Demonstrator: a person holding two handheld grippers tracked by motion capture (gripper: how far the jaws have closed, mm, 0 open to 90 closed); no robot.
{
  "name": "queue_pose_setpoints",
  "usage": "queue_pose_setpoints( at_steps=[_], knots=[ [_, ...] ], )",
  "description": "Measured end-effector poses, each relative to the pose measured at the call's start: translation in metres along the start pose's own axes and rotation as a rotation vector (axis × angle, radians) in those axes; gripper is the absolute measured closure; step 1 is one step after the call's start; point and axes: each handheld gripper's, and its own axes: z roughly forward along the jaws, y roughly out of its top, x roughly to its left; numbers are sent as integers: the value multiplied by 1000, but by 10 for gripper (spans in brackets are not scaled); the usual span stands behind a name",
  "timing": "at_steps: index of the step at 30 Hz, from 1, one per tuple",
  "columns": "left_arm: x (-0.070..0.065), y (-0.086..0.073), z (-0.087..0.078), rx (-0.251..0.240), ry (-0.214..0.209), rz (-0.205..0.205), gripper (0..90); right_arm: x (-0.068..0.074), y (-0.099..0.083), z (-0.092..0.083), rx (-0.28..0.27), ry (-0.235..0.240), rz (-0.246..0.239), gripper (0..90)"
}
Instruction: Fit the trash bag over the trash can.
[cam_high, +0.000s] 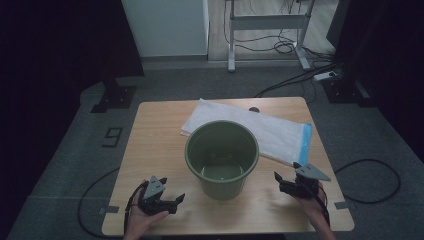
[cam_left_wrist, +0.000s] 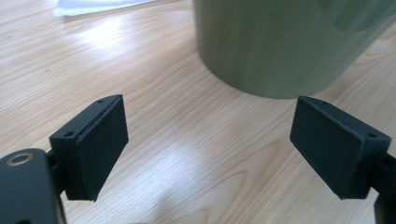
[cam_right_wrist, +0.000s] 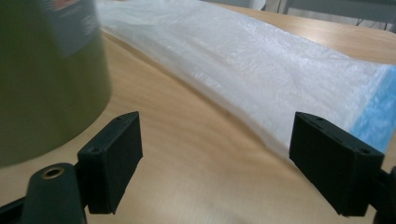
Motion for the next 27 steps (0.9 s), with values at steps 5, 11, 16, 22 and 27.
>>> queue_pose_setpoints(
  at_steps=[5,11,16,22,27],
  knots=[
    [9,-5,-1,0,12,-34,128,-8,16,29,61,-8,-14,172],
    [14,-11,4,27,15,-44,135,-9,28,71,157,26,-8,180],
    [16,-13,6,39,18,-49,137,-7,28,100,214,1,-21,203],
    [20,-16,6,40,17,-66,138,-12,21,114,244,5,-2,357],
    [22,-17,7,40,14,-75,140,-15,21,113,239,23,16,561]
  ],
)
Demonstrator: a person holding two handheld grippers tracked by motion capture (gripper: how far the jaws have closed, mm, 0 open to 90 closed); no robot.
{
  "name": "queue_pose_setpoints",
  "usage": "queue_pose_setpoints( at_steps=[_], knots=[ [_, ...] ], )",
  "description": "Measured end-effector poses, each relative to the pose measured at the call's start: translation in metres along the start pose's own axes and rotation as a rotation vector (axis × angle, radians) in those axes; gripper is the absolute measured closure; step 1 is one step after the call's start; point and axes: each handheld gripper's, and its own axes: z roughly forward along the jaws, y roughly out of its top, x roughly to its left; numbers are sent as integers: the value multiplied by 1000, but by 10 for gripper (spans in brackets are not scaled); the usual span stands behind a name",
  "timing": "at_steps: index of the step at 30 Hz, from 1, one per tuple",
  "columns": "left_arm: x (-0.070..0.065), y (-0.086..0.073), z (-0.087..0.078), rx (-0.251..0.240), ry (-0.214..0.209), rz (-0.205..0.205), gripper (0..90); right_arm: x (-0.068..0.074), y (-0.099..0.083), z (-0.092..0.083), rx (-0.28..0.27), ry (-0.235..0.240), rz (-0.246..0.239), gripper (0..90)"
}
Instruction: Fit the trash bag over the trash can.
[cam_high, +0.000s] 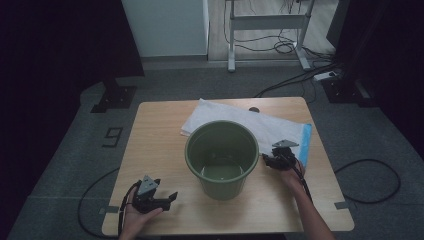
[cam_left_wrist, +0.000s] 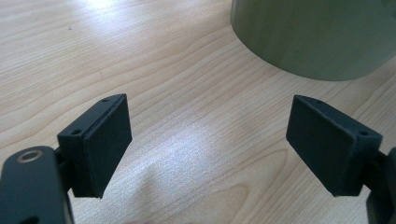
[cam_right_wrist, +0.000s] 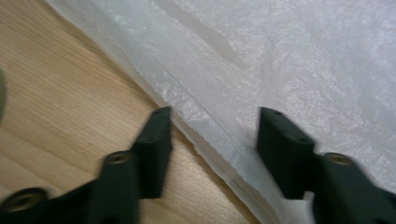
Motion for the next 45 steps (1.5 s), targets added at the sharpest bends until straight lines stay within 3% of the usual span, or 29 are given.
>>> queue_pose_setpoints(
  at_steps=[3,5,7,9,13,16,19,24,28,29,30,31,32,35,38,41,42,43,45],
  knots=[
    [0,-1,0,4,1,1,140,-1,0,-4,19,-20,3,851],
    [0,-1,0,6,3,3,140,0,-1,-7,32,-32,4,878],
    [2,0,-1,0,3,-3,141,3,-9,-23,15,-25,-3,888],
    [3,0,-2,-3,4,-7,142,3,-12,-29,8,-25,-5,889],
    [4,0,-2,0,3,-8,142,2,-44,-79,-30,-22,0,889],
    [3,0,-1,0,0,-10,142,1,-56,-94,-28,-22,-13,889],
    [2,0,-1,5,-2,-5,142,-5,-82,-119,-20,-28,-2,889],
    [2,-1,1,12,-1,-7,142,-13,-99,-127,-9,-22,11,889],
    [1,-3,2,21,0,-7,142,-16,-101,-127,2,-23,17,880],
    [2,-3,2,21,0,-9,142,-15,-101,-127,-1,-31,16,696],
    [2,-3,2,21,0,-9,142,-15,-101,-127,-1,-31,16,696],
    [2,-3,2,20,-1,-11,142,-9,-97,-127,-17,-48,11,508],
    [2,-3,2,20,-1,-11,142,-9,-97,-127,-17,-48,11,508],
    [1,-3,4,26,-3,-9,142,8,-83,-123,-52,-54,-24,322],
    [0,-3,4,32,-3,-1,142,25,-62,-110,-78,-25,-52,280],
    [1,-4,3,28,-2,-4,142,40,-34,-76,-82,33,-44,253],
    [1,-4,3,28,-2,-4,142,40,-34,-76,-82,33,-44,253],
    [2,-4,2,29,-1,-3,142,45,-22,-59,-80,43,-38,250],
    [3,-5,2,24,-4,-8,142,46,-17,-52,-76,46,-39,247]
  ],
)
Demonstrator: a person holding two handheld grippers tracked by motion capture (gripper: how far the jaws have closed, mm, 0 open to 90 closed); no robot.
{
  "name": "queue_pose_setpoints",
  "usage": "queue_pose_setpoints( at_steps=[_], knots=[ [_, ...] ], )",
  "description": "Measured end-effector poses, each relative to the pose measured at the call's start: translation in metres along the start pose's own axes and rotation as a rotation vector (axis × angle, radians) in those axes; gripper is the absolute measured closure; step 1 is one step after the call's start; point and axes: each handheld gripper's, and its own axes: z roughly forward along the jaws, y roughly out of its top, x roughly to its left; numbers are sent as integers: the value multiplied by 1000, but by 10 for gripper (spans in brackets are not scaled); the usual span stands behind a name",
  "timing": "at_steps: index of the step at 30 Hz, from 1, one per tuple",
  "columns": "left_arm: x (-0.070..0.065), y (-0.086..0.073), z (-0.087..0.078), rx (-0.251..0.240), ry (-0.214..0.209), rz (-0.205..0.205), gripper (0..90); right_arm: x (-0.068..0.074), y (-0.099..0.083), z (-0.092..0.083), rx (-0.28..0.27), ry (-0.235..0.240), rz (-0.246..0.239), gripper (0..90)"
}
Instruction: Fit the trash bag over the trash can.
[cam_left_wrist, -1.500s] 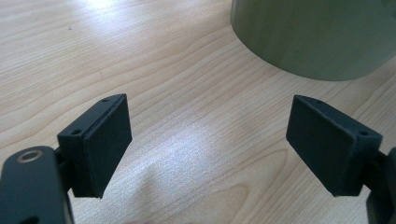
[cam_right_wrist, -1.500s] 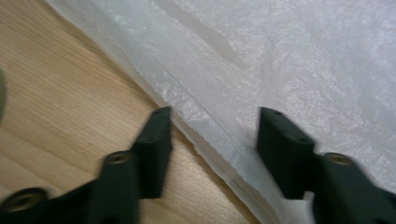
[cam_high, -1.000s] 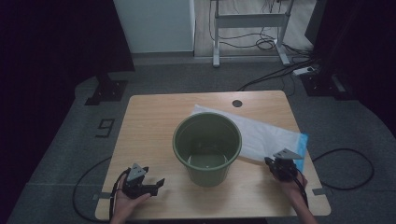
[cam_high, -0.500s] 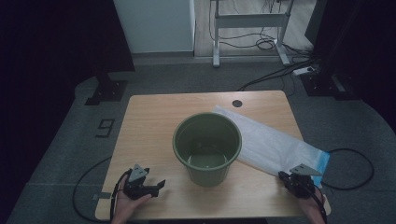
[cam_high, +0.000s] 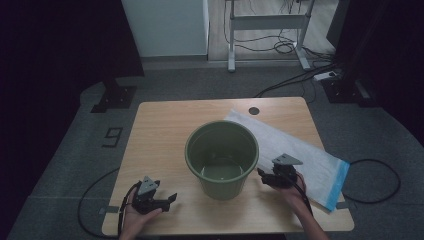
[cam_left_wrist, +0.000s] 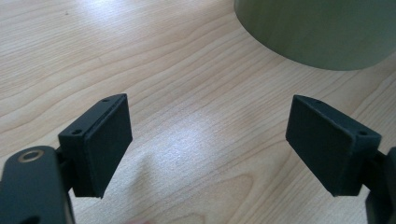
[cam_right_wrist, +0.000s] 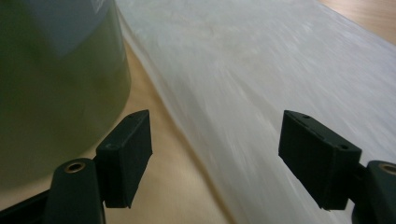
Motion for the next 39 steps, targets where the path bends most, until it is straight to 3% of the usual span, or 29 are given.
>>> queue_pose_setpoints(
  at_steps=[2,8,9,11,12,13,14,16,17,21,23,25,26,27,28,31,36,38,39],
  knots=[
    [2,-1,0,-2,-1,-3,142,3,8,20,18,14,2,239],
    [7,-3,-2,-7,-3,-15,142,5,7,41,74,7,14,242],
    [8,-3,-2,-8,-3,-18,142,5,6,45,93,-17,15,272],
    [10,-4,-2,-7,-4,-20,142,4,6,45,91,-15,24,316],
    [12,-5,-2,-5,-3,-21,142,3,6,45,87,-23,26,370],
    [12,-5,-2,-3,-2,-23,142,0,7,45,77,-30,28,520],
    [13,-5,-3,-5,-2,-26,142,0,7,45,77,-30,28,520],
    [15,-7,-5,-10,3,-32,142,-5,6,43,66,-61,26,694],
    [15,-7,-5,-10,3,-32,143,-5,6,43,66,-61,26,694],
    [15,-8,-7,-12,9,-34,143,-11,4,39,69,-100,16,844],
    [14,-8,-7,-7,14,-29,143,-15,1,36,54,-86,28,877],
    [14,-8,-8,-11,19,-32,143,-20,0,27,-11,-85,74,884],
    [13,-8,-9,-15,19,-36,144,-25,0,19,-64,-76,128,886],
    [13,-7,-10,-25,22,-45,145,-28,1,13,-97,-75,141,886],
    [13,-7,-10,-25,22,-45,145,-28,1,13,-97,-75,141,886],
    [13,-6,-12,-42,25,-63,147,-34,2,-4,-182,-58,176,887],
    [8,-5,-14,-59,32,-88,149,-42,9,-26,-270,-45,186,887],
    [4,-4,-13,-54,32,-76,150,-49,13,-39,-328,-47,229,888],
    [4,-4,-13,-54,32,-76,150,-49,13,-39,-328,-47,229,888]
  ],
)
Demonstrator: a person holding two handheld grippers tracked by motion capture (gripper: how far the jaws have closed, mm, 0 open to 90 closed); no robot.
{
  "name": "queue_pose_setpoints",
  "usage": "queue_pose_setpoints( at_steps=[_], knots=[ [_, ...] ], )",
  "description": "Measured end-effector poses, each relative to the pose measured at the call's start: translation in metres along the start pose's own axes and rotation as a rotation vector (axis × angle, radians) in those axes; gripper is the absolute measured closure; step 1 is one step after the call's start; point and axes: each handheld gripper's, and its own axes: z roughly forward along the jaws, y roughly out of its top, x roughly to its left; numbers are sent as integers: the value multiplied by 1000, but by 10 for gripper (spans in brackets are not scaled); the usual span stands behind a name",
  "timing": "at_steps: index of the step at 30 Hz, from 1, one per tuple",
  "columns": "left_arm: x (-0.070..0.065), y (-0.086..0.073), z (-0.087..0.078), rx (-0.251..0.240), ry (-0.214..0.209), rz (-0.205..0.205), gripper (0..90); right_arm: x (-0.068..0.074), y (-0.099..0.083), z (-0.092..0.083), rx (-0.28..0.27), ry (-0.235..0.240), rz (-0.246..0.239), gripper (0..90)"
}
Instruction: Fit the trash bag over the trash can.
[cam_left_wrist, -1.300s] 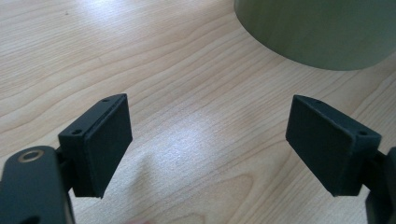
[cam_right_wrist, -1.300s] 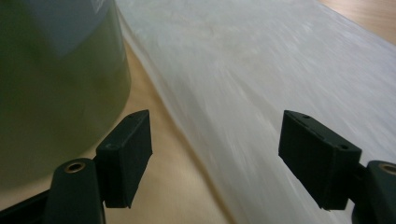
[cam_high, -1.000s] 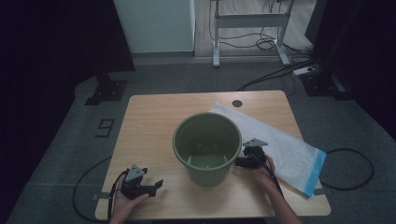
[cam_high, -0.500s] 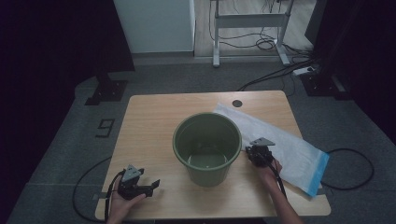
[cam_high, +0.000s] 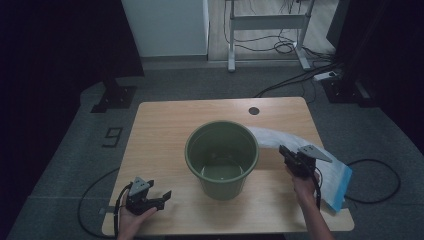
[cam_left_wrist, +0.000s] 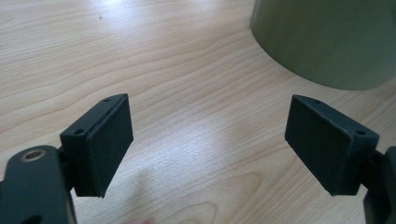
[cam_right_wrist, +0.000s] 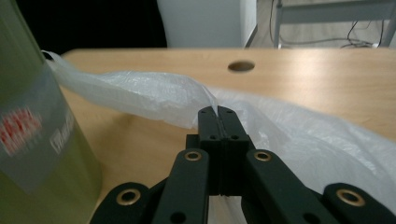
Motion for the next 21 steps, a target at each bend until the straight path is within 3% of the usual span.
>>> queue_pose_setpoints(
  at_steps=[3,4,7,11,21],
  knots=[
    [-2,1,1,-4,-4,7,150,-5,11,-12,-67,-13,30,888],
    [-3,2,1,-4,-5,10,150,-5,11,-12,-67,-13,30,888],
    [-1,2,1,-1,7,13,149,-4,20,-21,-136,-14,24,888],
    [3,1,-3,-21,13,-18,154,0,34,-32,-188,-11,25,889],
    [6,3,-7,-45,4,-42,156,11,60,-50,-248,10,-5,889]
  ],
)
